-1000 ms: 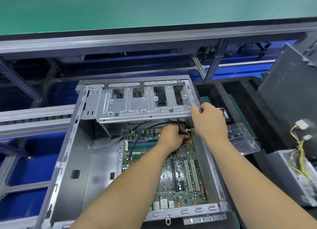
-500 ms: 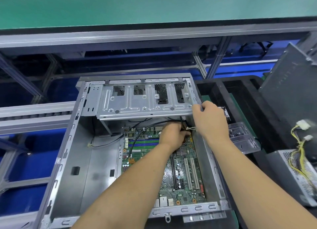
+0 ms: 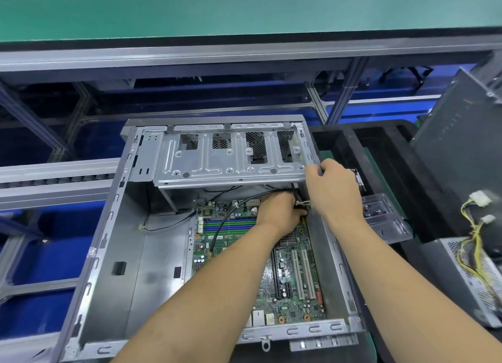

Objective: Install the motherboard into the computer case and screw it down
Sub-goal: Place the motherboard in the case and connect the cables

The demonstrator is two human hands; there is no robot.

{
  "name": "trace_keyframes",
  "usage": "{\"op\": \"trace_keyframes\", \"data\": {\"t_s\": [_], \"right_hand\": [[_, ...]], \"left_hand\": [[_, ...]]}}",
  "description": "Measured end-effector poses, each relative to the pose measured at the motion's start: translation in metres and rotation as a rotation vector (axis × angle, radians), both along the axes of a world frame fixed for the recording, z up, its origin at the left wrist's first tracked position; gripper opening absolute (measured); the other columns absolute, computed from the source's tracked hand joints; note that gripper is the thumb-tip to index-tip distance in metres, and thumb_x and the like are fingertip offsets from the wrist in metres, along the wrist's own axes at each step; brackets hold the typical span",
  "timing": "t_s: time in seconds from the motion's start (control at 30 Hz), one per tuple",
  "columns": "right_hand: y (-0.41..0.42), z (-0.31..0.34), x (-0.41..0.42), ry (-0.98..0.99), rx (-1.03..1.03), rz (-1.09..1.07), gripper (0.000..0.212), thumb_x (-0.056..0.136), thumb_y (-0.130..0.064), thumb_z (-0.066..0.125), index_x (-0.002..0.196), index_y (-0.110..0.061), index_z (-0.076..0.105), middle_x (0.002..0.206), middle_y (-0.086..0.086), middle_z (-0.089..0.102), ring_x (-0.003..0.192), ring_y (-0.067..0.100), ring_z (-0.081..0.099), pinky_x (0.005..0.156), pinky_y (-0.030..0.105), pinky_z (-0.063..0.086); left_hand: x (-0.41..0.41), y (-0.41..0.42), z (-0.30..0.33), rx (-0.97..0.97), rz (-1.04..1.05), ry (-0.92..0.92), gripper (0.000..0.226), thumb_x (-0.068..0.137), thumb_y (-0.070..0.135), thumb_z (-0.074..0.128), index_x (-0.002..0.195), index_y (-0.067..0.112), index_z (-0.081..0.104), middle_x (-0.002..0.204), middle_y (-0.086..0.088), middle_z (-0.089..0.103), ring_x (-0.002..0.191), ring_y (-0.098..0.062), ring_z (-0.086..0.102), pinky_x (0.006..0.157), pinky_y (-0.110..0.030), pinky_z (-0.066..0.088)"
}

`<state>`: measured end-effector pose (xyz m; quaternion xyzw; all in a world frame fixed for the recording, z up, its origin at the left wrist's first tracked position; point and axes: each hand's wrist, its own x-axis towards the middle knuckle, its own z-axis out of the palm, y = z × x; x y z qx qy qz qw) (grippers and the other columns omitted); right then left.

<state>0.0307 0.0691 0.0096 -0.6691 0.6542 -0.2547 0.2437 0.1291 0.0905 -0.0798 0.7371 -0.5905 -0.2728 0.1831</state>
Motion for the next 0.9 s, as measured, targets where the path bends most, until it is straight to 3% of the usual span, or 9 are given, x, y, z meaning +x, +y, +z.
{"op": "trace_keyframes", "data": {"t_s": [0.1, 0.2, 0.33, 0.43, 0.5, 0.7, 0.9], "right_hand": [[0.0007, 0.0000, -0.0003, 0.004, -0.004, -0.002, 0.030, 0.094, -0.027, 0.044, 0.067, -0.016, 0.038, 0.065, 0.002, 0.048, 0.057, 0.019, 0.039, 0.052, 0.034, 0.028], [0.0009, 0.0001, -0.0004, 0.007, -0.015, -0.011, 0.030, 0.094, -0.027, 0.045, 0.066, -0.016, 0.037, 0.064, 0.002, 0.047, 0.056, 0.018, 0.037, 0.051, 0.033, 0.025], [0.0003, 0.0001, -0.0007, 0.005, -0.007, -0.009, 0.030, 0.094, -0.028, 0.045, 0.067, -0.018, 0.038, 0.066, 0.002, 0.048, 0.057, 0.020, 0.038, 0.051, 0.033, 0.027], [-0.0002, 0.0003, -0.0008, 0.004, 0.003, -0.011, 0.030, 0.094, -0.029, 0.045, 0.067, -0.018, 0.038, 0.067, 0.003, 0.049, 0.058, 0.020, 0.038, 0.052, 0.034, 0.028], [-0.0004, 0.0003, -0.0008, -0.003, 0.006, -0.016, 0.029, 0.093, -0.028, 0.045, 0.067, -0.017, 0.039, 0.068, 0.004, 0.050, 0.059, 0.021, 0.039, 0.053, 0.035, 0.029], [-0.0001, -0.0010, -0.0012, -0.002, 0.001, -0.013, 0.029, 0.094, -0.028, 0.045, 0.069, -0.015, 0.041, 0.068, 0.004, 0.051, 0.059, 0.020, 0.040, 0.053, 0.035, 0.029], [0.0009, 0.0004, -0.0009, -0.002, -0.001, -0.005, 0.029, 0.094, -0.028, 0.045, 0.068, -0.016, 0.040, 0.068, 0.004, 0.051, 0.058, 0.020, 0.039, 0.053, 0.035, 0.029]], "left_hand": [[-0.0038, -0.0022, 0.0004, -0.009, 0.023, -0.021, 0.047, 0.084, 0.036, 0.071, 0.055, 0.019, 0.038, 0.067, -0.003, 0.054, 0.075, -0.034, 0.061, 0.061, -0.030, 0.038], [-0.0044, -0.0026, -0.0032, -0.017, 0.043, 0.020, 0.043, 0.082, 0.034, 0.073, 0.055, 0.020, 0.041, 0.070, -0.004, 0.060, 0.075, -0.032, 0.060, 0.062, -0.029, 0.037], [-0.0035, -0.0012, -0.0086, -0.020, 0.060, 0.062, 0.044, 0.081, 0.034, 0.075, 0.052, 0.024, 0.042, 0.060, 0.004, 0.052, 0.071, -0.030, 0.059, 0.062, -0.028, 0.036], [-0.0053, -0.0014, -0.0070, -0.016, 0.034, -0.004, 0.042, 0.083, 0.036, 0.070, 0.056, 0.024, 0.040, 0.068, 0.003, 0.052, 0.084, -0.030, 0.063, 0.078, -0.034, 0.040], [-0.0066, -0.0016, -0.0075, -0.010, 0.036, -0.085, 0.039, 0.084, 0.038, 0.065, 0.059, 0.025, 0.038, 0.074, 0.003, 0.050, 0.093, -0.028, 0.059, 0.095, -0.042, 0.031], [-0.0051, -0.0062, -0.0061, 0.062, 0.026, -0.147, 0.027, 0.083, 0.042, 0.063, 0.083, 0.025, 0.043, 0.103, -0.005, 0.059, 0.112, -0.029, 0.051, 0.104, -0.048, 0.024], [-0.0073, -0.0030, -0.0026, 0.056, 0.044, -0.151, 0.024, 0.082, 0.042, 0.064, 0.080, 0.028, 0.045, 0.099, -0.002, 0.060, 0.109, -0.028, 0.052, 0.099, -0.046, 0.025]]}}
